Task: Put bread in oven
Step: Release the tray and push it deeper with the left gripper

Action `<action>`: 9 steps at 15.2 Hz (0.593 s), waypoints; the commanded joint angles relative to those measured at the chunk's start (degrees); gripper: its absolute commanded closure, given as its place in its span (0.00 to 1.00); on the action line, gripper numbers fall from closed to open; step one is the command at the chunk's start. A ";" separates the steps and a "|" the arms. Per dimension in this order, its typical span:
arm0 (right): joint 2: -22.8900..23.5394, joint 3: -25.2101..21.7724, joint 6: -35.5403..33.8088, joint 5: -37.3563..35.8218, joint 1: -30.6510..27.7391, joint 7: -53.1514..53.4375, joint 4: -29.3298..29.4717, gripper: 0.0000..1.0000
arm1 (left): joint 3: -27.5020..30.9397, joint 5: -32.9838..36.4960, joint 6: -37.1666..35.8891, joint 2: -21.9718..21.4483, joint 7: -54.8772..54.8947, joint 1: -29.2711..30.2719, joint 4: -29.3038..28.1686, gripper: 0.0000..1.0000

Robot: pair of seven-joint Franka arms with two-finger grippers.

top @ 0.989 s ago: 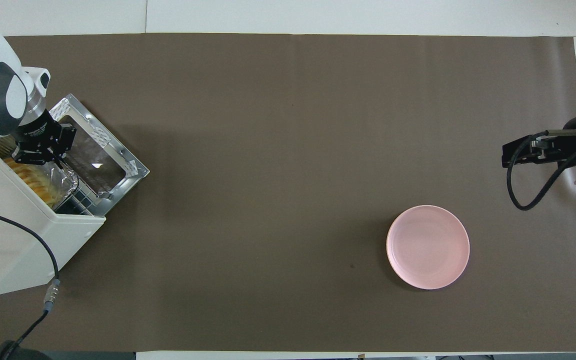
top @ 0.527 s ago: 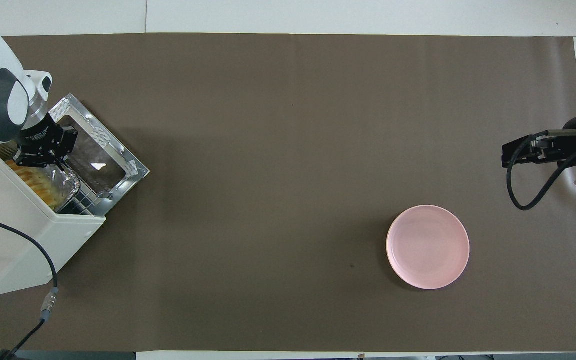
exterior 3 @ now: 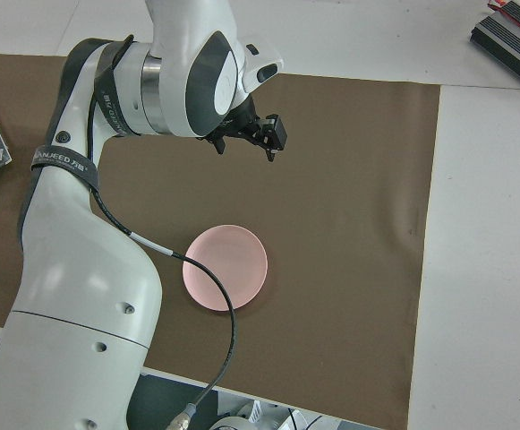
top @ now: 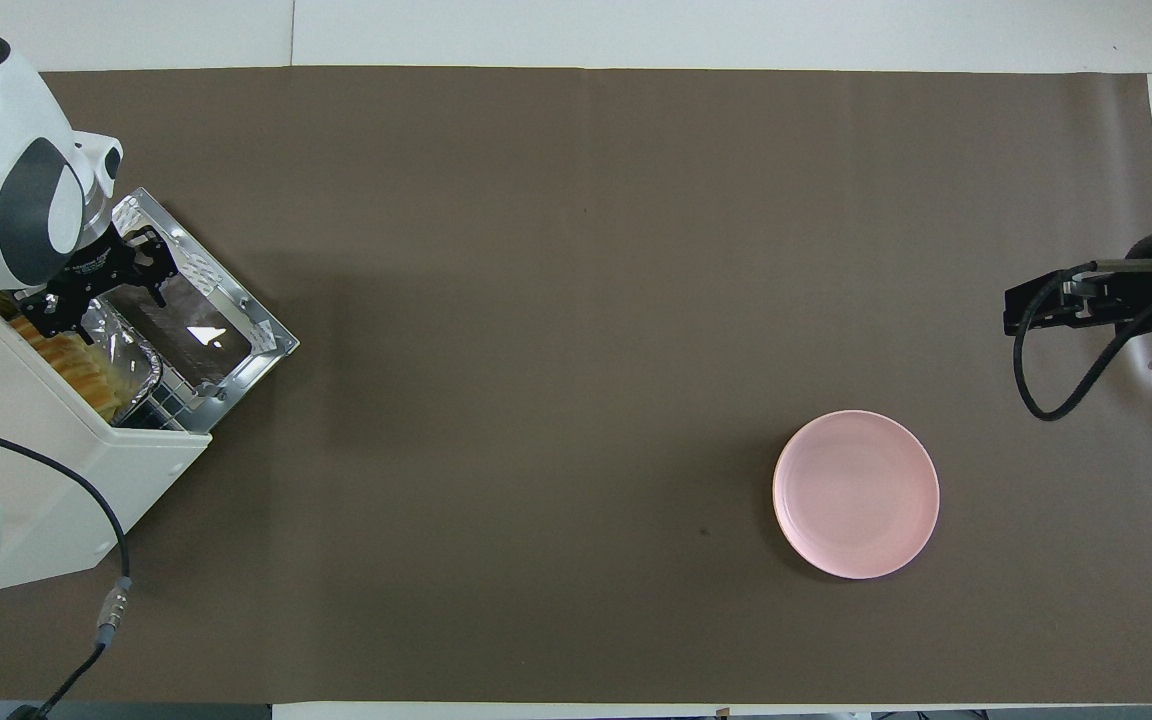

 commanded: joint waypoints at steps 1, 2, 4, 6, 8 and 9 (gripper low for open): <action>-1.14 0.45 -0.44 -0.50 -0.59 -1.08 -1.00 0.00 | 0.21 1.46 1.07 -1.50 0.80 -0.54 -0.35 0.00; -1.14 0.45 -0.44 -0.50 -0.59 -1.08 -1.01 0.00 | 0.21 1.46 1.07 -1.50 1.76 -0.54 0.53 0.00; -1.14 0.45 -0.44 -0.50 -0.59 -1.08 -0.92 0.00 | 0.21 1.20 0.54 -1.58 4.56 -0.54 2.55 0.00; -1.14 0.45 -0.44 -0.50 -0.59 -1.08 -1.00 0.00 | 0.12 0.85 -0.59 -2.02 8.16 -0.45 4.40 0.00; -1.14 0.45 -0.44 -0.50 -0.59 -1.08 -1.00 0.00 | -0.14 0.67 -2.18 -4.56 12.38 -0.54 5.29 0.00; -1.14 0.45 -0.44 -0.50 -0.59 -1.08 -1.01 0.00 | -0.40 0.67 -3.40 -6.75 15.01 -0.54 5.20 0.00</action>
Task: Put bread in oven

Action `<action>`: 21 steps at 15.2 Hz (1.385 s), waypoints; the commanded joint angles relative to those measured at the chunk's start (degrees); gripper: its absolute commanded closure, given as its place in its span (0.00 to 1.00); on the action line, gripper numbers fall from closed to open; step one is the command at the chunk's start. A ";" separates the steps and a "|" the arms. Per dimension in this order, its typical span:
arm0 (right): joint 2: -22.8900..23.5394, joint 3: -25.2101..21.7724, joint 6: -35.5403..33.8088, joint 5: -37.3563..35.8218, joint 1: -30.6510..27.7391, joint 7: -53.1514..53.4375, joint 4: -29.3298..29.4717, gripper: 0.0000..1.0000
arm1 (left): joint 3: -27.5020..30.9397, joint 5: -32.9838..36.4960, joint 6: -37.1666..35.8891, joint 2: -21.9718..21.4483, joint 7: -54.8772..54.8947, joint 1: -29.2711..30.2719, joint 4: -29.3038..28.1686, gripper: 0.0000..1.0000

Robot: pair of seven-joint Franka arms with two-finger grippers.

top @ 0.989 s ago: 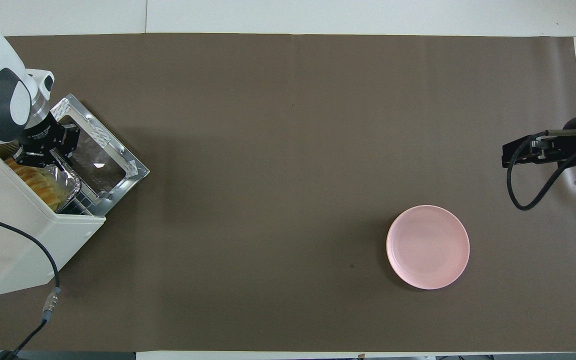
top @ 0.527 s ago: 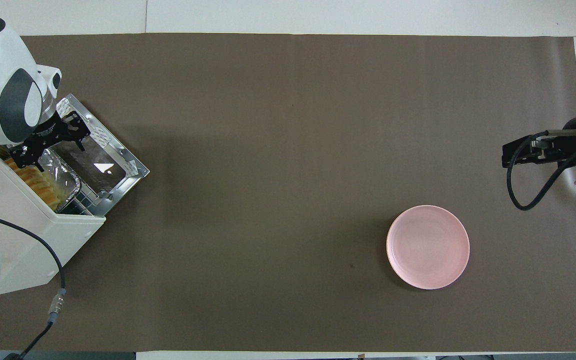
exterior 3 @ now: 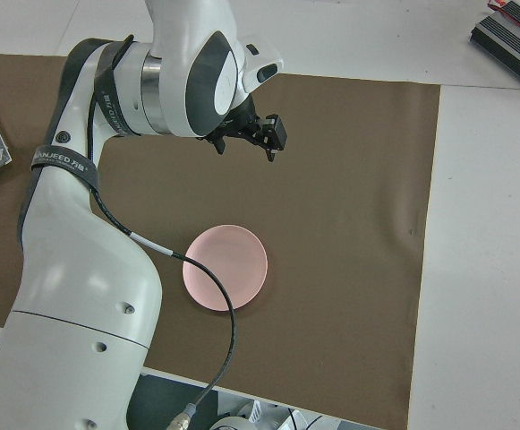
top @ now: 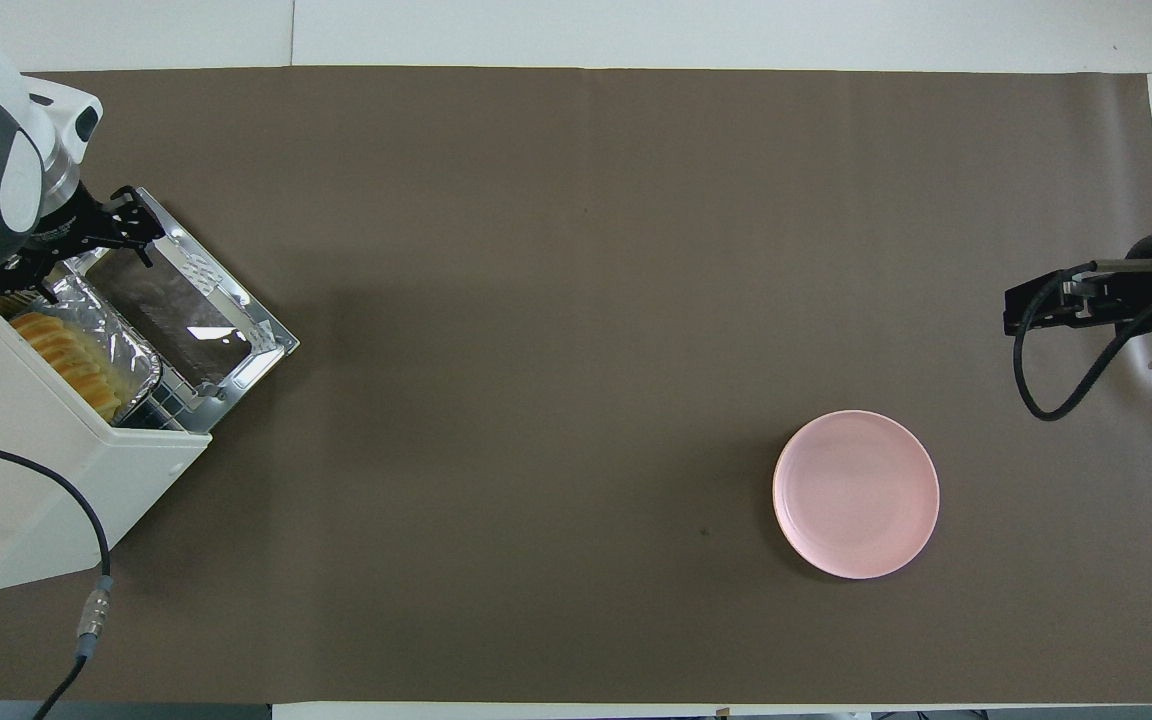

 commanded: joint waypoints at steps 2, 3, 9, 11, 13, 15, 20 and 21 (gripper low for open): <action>-1.14 0.45 -0.44 -0.50 -0.59 -1.08 -0.91 0.00 | -0.27 0.39 -6.37 -7.63 12.65 -0.68 -0.44 0.00; -1.14 0.45 -0.44 -0.50 -0.59 -1.08 -0.91 0.00 | -0.18 0.39 -7.34 -9.47 17.31 -0.69 -0.71 0.00; -1.14 0.45 -0.44 -0.50 -0.59 -1.08 -1.00 0.00 | -0.18 0.21 -11.29 -17.12 26.49 -0.25 -2.29 0.00; -1.14 0.45 -0.44 -0.50 -0.59 -1.08 -1.00 0.00 | -2.54 0.13 -12.80 -19.50 27.80 2.28 -3.34 0.00; -1.14 0.45 -0.44 -0.50 -0.59 -1.08 -0.91 0.00 | -14.63 -0.31 -12.80 -22.92 27.29 12.11 -8.86 0.00; -1.14 0.45 -0.44 -0.50 -0.59 -1.08 -1.00 0.00 | -16.00 -0.31 -13.23 -23.90 27.19 12.85 -9.32 0.00; -1.14 0.45 -0.44 -0.50 -0.59 -1.08 -0.91 0.00 | -16.88 -0.31 -13.50 -29.17 31.32 14.42 -11.96 0.00; -1.14 0.45 -0.44 -0.50 -0.59 -1.08 -0.91 0.00 | -17.14 -0.31 -13.50 -30.13 32.02 14.87 -12.39 0.00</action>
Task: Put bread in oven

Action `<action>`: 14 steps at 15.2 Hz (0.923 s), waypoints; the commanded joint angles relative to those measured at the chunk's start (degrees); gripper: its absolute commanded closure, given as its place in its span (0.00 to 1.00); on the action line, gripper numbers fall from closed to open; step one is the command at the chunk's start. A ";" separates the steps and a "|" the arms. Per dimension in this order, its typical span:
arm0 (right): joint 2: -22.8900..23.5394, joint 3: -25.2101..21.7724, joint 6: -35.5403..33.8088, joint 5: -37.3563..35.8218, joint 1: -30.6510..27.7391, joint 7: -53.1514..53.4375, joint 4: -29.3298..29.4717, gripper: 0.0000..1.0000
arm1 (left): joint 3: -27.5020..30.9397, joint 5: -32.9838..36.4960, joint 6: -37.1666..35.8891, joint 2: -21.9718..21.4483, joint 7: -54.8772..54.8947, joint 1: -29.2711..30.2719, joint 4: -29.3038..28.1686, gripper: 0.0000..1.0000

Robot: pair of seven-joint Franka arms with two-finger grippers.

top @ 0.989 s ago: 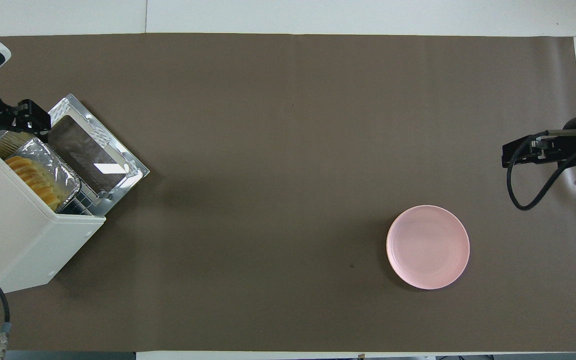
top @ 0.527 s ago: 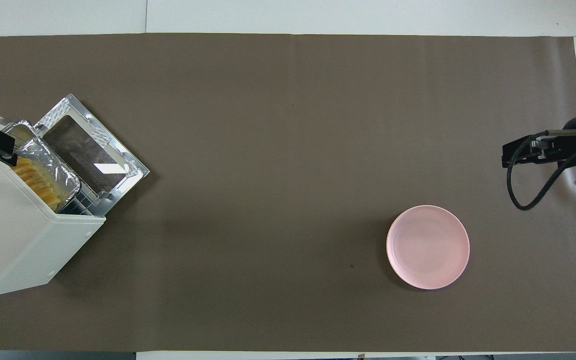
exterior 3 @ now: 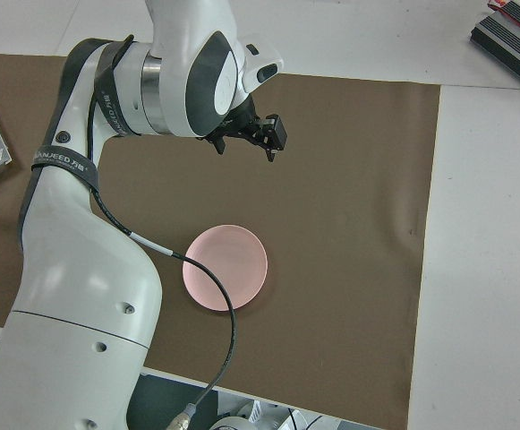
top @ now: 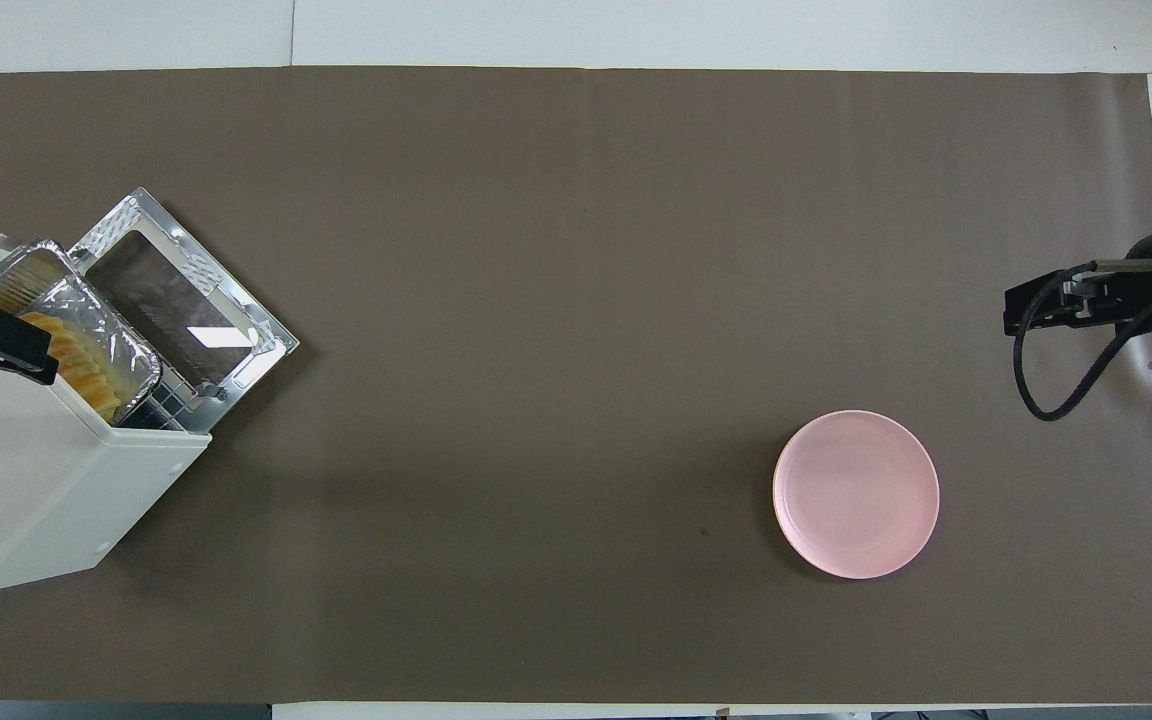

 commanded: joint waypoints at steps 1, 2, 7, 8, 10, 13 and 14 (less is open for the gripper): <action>-1.14 0.45 -0.44 -0.50 -0.59 -1.08 -0.91 0.00 | -1.68 -0.20 0.46 -4.23 2.56 2.34 -3.61 0.00; -1.14 0.45 -0.44 -0.50 -0.59 -1.08 -0.91 0.00 | -1.77 -0.20 1.16 -4.24 2.57 2.86 -3.70 0.00; -1.14 0.45 -0.44 -0.50 -0.59 -1.08 -1.00 0.00 | -4.49 0.24 4.94 -3.62 8.19 5.24 -3.44 0.00; -1.14 0.45 -0.44 -0.50 -0.59 -1.08 -0.91 0.00 | -4.49 -0.28 5.64 -3.45 8.28 5.41 -3.43 0.00; -1.14 0.45 -0.44 -0.50 -0.59 -1.08 -0.91 0.00 | -4.50 -1.95 6.96 -3.10 8.02 6.21 -3.26 0.00; -1.14 0.45 -0.44 -0.50 -0.59 -1.08 -0.91 0.00 | -4.67 -1.78 8.37 -2.39 7.84 6.38 -3.08 0.00; -1.14 0.45 -0.44 -0.50 -0.59 -1.08 -0.91 0.00 | -4.84 -1.69 7.85 -2.39 7.84 6.30 -3.17 0.00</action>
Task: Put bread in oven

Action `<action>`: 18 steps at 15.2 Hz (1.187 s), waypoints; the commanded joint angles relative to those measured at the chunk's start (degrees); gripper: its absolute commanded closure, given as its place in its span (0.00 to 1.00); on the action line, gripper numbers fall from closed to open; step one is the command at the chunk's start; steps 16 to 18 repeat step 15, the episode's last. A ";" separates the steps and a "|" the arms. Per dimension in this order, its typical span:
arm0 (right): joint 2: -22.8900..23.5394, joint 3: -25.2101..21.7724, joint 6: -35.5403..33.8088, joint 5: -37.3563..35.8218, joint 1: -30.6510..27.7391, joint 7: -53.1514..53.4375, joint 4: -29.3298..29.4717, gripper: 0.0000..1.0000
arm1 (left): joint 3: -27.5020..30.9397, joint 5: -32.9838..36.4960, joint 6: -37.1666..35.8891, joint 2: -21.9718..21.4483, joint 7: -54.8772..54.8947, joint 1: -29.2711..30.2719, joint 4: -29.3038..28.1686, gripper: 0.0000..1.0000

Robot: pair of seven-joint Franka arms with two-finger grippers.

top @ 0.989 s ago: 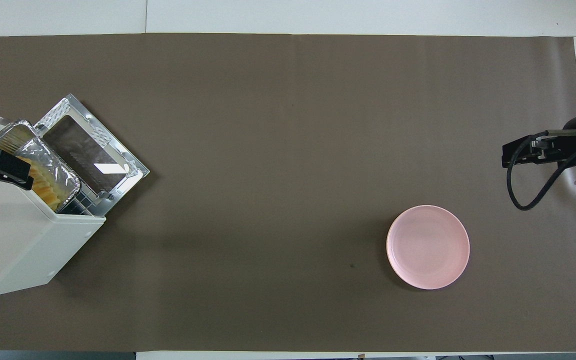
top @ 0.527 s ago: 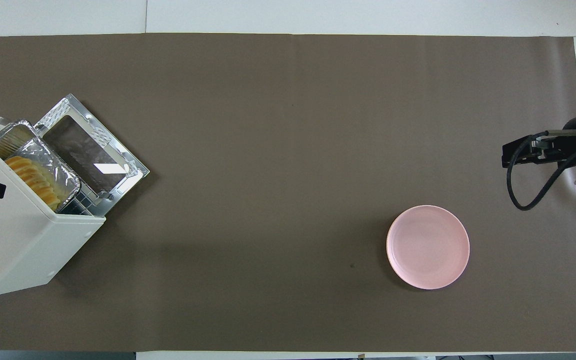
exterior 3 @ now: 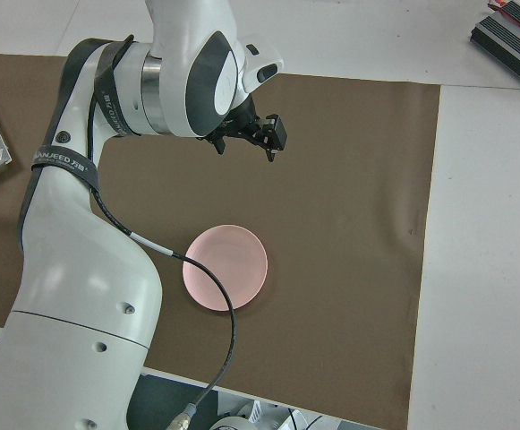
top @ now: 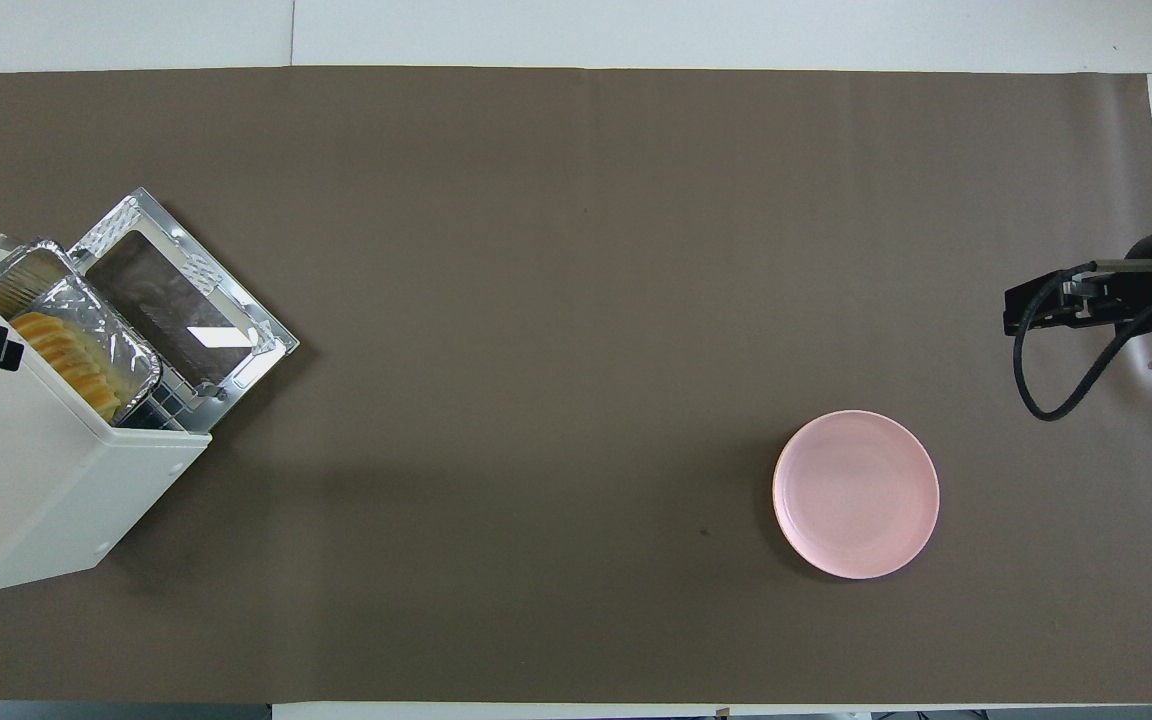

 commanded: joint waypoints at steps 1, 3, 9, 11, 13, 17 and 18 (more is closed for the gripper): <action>-1.14 0.45 -0.44 -0.50 -0.59 -1.08 -1.00 0.00 | -1.43 -0.58 1.05 -0.07 0.85 1.08 -0.89 0.00; -1.14 0.45 -0.44 -0.50 -0.59 -1.08 -0.91 0.00 | -3.27 -0.14 1.05 0.11 0.76 1.17 -0.89 0.00; -1.14 0.45 -0.44 -0.41 -0.59 -1.08 -1.00 0.00 | -3.89 -0.31 1.40 0.63 0.76 1.26 -0.28 0.00; -1.14 0.45 -0.44 -0.50 -0.59 -1.08 -1.00 0.00 | -3.89 -0.31 1.58 0.72 0.76 1.26 -0.19 0.00; -1.14 0.45 -0.44 -0.50 -0.59 -1.08 -0.91 0.00 | -3.89 -0.23 1.66 0.81 0.67 1.26 -0.10 0.00; -1.14 0.45 -0.44 -0.50 -0.59 -1.08 -1.00 0.00 | -3.89 -0.31 1.66 0.72 0.76 1.26 -0.18 0.00; -1.14 0.45 -0.44 -0.50 -0.59 -1.08 -1.00 0.00 | -3.89 -0.31 1.66 0.72 0.76 1.26 -0.18 0.00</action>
